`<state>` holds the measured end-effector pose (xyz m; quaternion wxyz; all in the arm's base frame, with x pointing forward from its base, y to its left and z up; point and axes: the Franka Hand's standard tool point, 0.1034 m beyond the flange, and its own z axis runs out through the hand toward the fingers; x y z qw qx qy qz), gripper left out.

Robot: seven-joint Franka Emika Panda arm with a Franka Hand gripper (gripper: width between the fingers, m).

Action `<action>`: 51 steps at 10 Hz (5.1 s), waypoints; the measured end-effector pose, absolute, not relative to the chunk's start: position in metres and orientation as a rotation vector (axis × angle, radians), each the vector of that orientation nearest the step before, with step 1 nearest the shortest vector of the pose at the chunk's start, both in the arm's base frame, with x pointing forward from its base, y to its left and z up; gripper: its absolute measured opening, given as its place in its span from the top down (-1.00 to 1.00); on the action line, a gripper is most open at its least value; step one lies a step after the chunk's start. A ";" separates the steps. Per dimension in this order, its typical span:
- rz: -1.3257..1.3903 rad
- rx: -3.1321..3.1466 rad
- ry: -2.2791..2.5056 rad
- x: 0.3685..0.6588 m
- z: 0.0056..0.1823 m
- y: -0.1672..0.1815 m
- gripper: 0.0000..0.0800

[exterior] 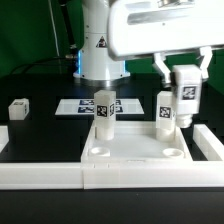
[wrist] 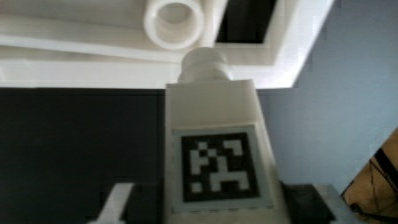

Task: Assemble square table

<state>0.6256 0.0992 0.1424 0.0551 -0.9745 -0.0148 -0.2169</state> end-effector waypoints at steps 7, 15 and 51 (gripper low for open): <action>-0.845 -2.973 -0.113 0.615 0.121 0.063 0.27; -0.796 -2.972 -0.140 0.613 0.097 0.072 0.27; -0.282 -3.036 -0.107 0.625 0.089 0.076 -0.62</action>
Offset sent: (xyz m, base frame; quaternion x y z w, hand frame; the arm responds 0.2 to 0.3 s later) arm 0.0000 0.0000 0.0000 0.0000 0.0000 0.0000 1.0000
